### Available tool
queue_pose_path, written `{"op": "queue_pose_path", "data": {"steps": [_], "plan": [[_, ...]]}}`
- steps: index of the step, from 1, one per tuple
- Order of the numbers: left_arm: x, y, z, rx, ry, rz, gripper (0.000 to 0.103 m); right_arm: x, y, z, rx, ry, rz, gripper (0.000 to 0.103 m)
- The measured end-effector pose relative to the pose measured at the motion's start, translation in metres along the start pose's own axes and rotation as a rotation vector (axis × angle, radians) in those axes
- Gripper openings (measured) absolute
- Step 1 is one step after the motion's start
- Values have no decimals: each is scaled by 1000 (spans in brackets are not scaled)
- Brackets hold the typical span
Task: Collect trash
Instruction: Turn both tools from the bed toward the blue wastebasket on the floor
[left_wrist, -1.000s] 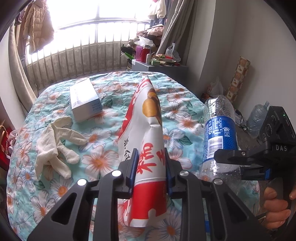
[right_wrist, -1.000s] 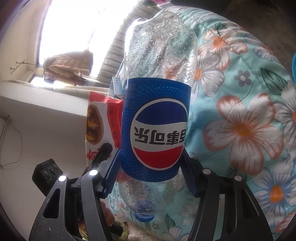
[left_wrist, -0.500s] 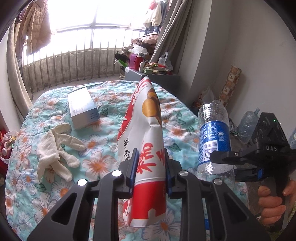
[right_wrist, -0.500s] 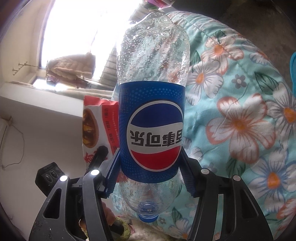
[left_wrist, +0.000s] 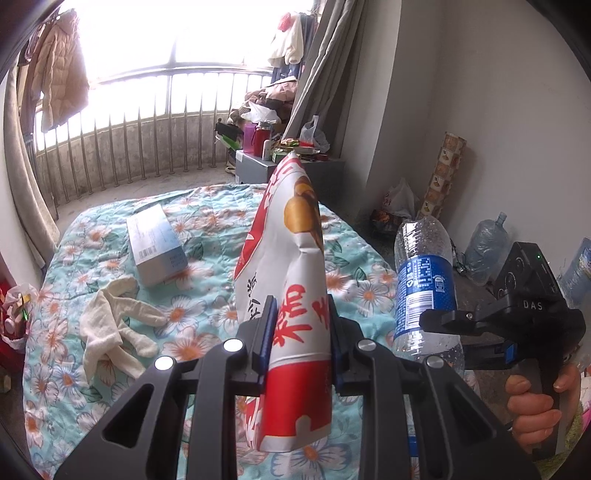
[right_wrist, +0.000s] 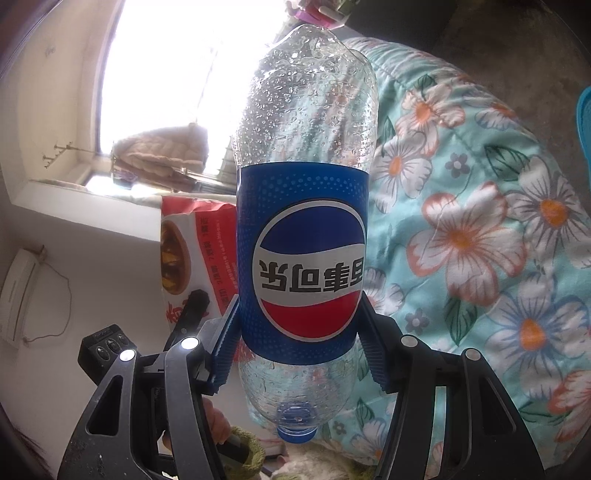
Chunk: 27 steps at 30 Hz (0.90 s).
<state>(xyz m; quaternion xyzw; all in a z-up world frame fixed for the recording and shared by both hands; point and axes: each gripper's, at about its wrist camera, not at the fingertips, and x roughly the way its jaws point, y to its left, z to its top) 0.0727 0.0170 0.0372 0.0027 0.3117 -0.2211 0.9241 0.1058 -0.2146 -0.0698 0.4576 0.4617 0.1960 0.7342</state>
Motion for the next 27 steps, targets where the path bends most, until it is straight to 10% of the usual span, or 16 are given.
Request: {"op": "queue_pose_path", "data": {"steps": [27], "plan": [[44, -125, 40, 212, 49, -185, 24, -70, -76, -9, 111, -172, 114, 56]]}}
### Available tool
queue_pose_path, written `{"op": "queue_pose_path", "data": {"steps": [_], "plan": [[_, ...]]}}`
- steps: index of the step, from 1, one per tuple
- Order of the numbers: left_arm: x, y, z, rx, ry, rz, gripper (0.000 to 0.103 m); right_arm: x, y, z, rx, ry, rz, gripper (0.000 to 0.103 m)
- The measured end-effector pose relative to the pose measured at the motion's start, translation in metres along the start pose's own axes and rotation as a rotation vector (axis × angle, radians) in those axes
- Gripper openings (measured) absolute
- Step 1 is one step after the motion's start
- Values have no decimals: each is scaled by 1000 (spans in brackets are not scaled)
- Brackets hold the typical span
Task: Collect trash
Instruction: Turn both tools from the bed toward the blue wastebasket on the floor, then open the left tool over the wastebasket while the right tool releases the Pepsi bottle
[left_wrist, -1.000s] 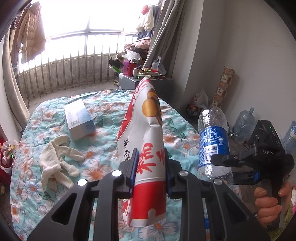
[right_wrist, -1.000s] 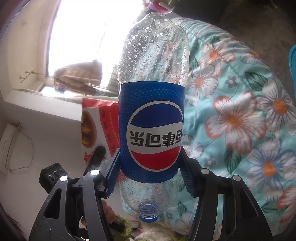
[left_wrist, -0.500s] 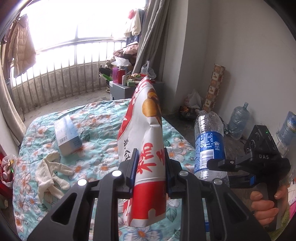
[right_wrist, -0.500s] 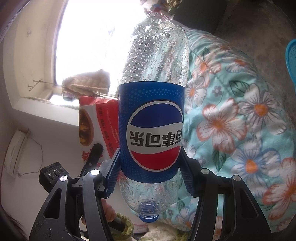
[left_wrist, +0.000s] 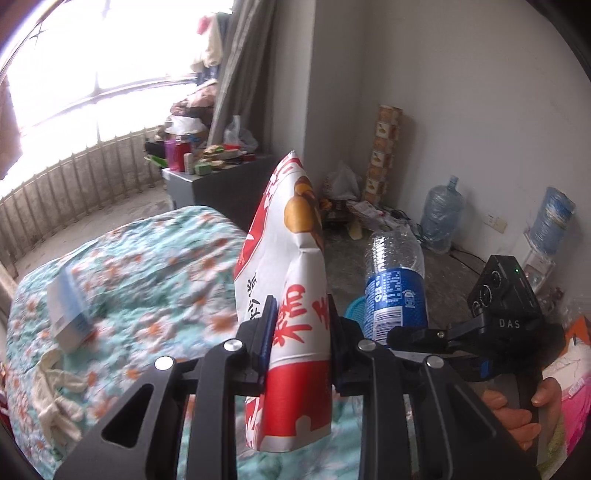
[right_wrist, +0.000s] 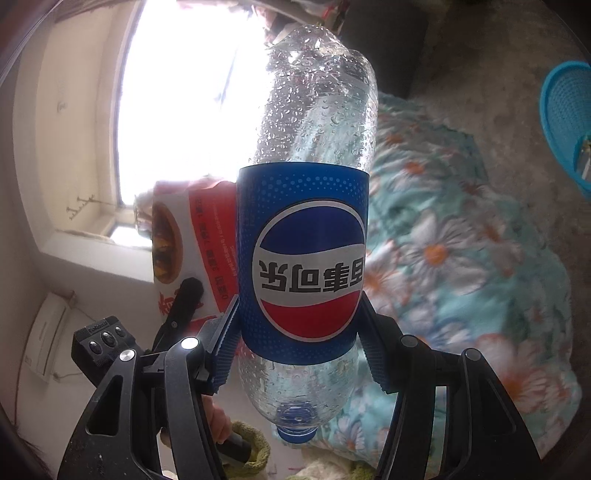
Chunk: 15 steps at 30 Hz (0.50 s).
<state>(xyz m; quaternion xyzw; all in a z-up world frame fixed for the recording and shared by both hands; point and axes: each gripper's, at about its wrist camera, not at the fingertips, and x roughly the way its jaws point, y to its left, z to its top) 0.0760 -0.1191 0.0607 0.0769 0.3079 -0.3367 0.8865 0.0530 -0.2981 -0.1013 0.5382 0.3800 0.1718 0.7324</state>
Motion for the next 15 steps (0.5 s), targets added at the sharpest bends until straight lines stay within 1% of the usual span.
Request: {"op": "queue_pose_path", "data": {"steps": [3, 7, 12, 13, 15], "plan": [[28, -21, 11, 26, 44, -72, 24, -20, -18, 5, 36, -53, -5, 56], [77, -52, 24, 47, 148, -181, 24, -51, -56, 12, 123, -139, -12, 56], [157, -95, 32, 88, 338, -302, 25, -75, -120, 16, 284, -206, 10, 56], [178, -107, 32, 105, 390, -320, 26, -78, -133, 17, 315, -215, 14, 56], [208, -124, 31, 151, 462, -342, 27, -81, -156, 21, 365, -226, 27, 56]]}}
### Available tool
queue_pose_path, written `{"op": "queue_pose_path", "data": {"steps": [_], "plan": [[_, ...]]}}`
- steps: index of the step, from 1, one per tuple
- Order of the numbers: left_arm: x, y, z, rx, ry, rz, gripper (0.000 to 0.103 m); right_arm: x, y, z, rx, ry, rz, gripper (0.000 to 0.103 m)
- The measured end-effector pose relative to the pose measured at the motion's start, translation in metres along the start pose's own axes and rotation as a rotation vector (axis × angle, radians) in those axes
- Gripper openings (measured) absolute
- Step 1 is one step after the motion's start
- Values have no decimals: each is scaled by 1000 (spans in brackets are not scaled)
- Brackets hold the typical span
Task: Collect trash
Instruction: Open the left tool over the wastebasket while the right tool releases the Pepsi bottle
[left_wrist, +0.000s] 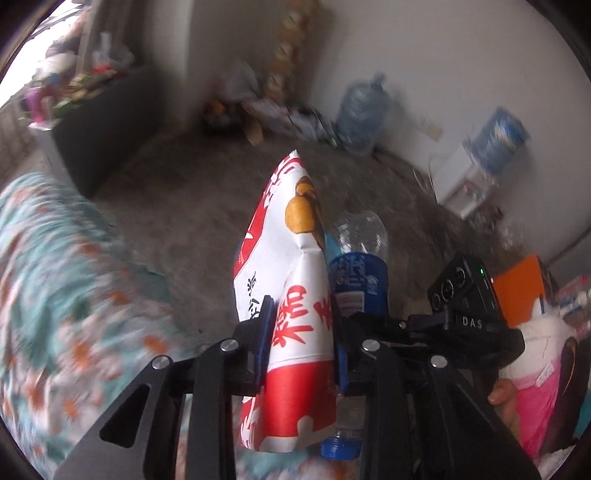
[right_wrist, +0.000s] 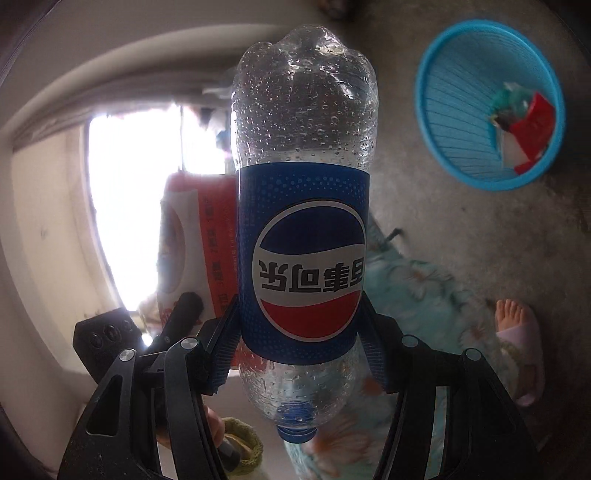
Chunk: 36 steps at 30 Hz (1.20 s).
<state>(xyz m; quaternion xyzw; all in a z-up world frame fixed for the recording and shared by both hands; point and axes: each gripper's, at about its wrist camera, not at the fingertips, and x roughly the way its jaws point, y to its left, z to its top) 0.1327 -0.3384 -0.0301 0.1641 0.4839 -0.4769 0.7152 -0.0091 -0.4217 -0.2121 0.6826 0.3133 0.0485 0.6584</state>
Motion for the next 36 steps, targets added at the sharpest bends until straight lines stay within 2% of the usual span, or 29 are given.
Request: {"op": "queue_pose_path", "data": {"steps": [3, 8, 11, 12, 13, 15, 17, 18, 20, 22, 28, 33, 36], "plan": [[56, -6, 23, 28, 124, -6, 29, 4, -29, 20, 74, -4, 9, 56], [127, -9, 55, 76, 241, 13, 33, 8, -73, 66, 180, -25, -24, 58], [167, -10, 74, 107, 265, 20, 36, 21, -81, 108, 219, -25, -39, 61], [178, -10, 77, 118, 268, 28, 42, 24, -88, 116, 231, -26, -54, 65], [193, -11, 84, 123, 267, 43, 50, 27, -99, 126, 251, -31, -73, 73], [217, -9, 92, 116, 256, 66, 61, 31, -120, 143, 293, -46, -147, 77], [233, -7, 96, 90, 256, 67, 62, 30, -139, 154, 337, -69, -243, 77], [237, -7, 97, 70, 258, 51, 62, 27, -145, 155, 355, -88, -260, 77], [231, -2, 99, 48, 245, 16, 62, 21, -149, 152, 355, -109, -226, 77], [223, -3, 101, 46, 207, -9, 67, 13, -145, 146, 328, -147, -217, 77], [179, -7, 104, 61, 115, -14, 69, 0, -139, 127, 298, -194, -222, 78], [115, -7, 100, 74, 15, -31, 71, -10, -107, 109, 223, -242, -236, 78], [61, -2, 86, 72, -60, -43, 74, -23, -75, 96, 144, -280, -256, 78]]}}
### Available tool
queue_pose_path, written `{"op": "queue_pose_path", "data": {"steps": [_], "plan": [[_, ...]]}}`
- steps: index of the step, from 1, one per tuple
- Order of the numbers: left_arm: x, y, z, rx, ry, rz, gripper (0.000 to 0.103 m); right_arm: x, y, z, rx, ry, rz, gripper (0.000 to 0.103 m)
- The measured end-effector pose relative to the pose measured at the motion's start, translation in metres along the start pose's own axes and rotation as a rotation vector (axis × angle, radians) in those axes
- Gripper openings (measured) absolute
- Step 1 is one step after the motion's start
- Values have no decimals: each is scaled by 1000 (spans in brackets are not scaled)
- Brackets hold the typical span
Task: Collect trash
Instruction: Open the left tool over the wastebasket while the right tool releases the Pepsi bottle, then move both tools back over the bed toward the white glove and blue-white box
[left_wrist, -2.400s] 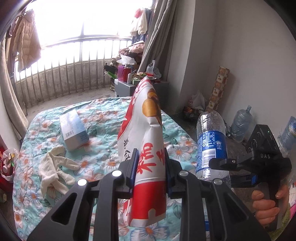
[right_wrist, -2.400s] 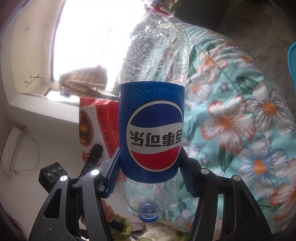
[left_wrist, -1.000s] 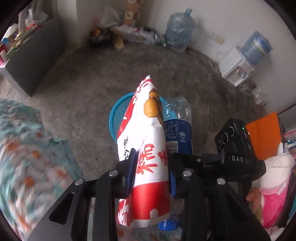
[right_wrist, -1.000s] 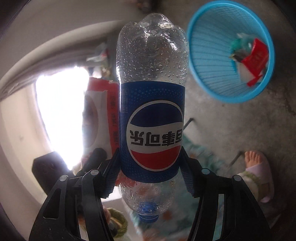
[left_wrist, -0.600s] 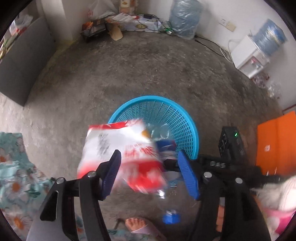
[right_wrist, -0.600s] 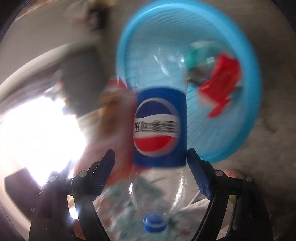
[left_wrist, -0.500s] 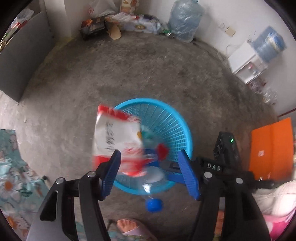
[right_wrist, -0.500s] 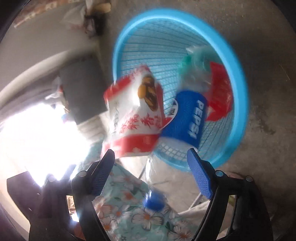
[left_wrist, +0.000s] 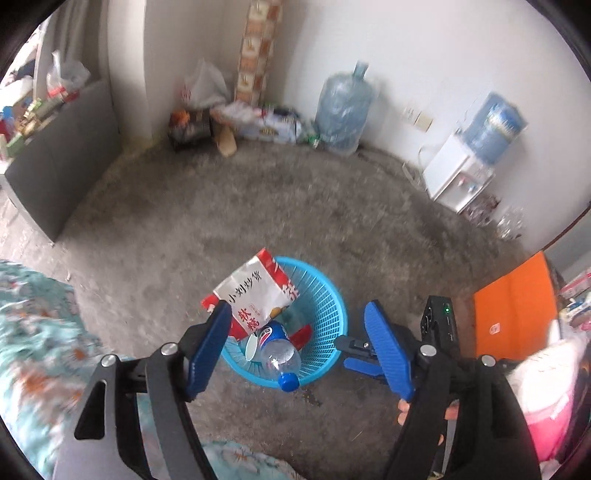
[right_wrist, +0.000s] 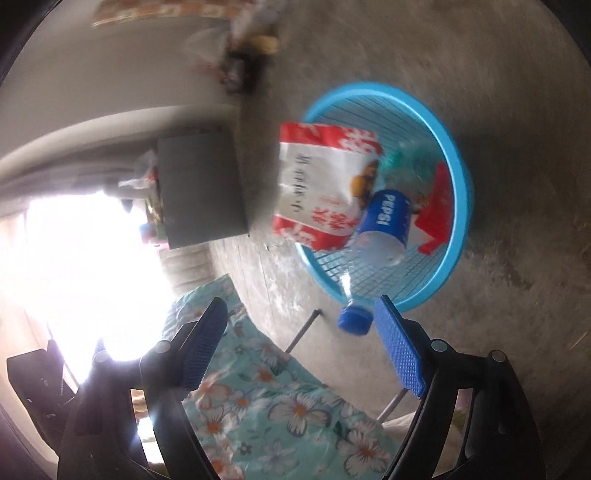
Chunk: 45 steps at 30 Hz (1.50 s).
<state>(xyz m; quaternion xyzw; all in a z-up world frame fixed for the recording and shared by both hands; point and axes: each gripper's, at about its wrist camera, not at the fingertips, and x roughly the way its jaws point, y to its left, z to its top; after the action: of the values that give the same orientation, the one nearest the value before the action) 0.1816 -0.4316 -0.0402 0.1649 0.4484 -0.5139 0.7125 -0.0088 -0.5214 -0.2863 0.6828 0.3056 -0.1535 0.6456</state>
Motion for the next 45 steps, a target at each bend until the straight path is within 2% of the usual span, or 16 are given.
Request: {"op": "queue_pose_path", "data": {"steps": [6, 12, 18, 25, 30, 34, 40, 45], "plan": [[-98, 8, -40, -20, -139, 12, 80, -22, 52, -35, -147, -45, -21, 78], [-197, 30, -103, -116, -278, 58, 83, -36, 116, -89, -364, -42, -50, 78], [-279, 59, -173, -215, -376, 190, 87, -30, 176, -155, -579, 43, -26, 78], [-356, 99, -261, -399, -493, 339, 93, -2, 215, -219, -742, 178, -13, 79], [-391, 132, -324, -563, -504, 471, 94, 19, 240, -264, -836, 275, 13, 79], [-416, 158, -378, -703, -510, 553, 94, 50, 263, -308, -896, 401, 38, 79], [-427, 192, -441, -871, -505, 587, 94, 102, 292, -385, -962, 620, 58, 79], [-431, 212, -476, -967, -503, 606, 94, 147, 307, -449, -1048, 750, 11, 79]]}}
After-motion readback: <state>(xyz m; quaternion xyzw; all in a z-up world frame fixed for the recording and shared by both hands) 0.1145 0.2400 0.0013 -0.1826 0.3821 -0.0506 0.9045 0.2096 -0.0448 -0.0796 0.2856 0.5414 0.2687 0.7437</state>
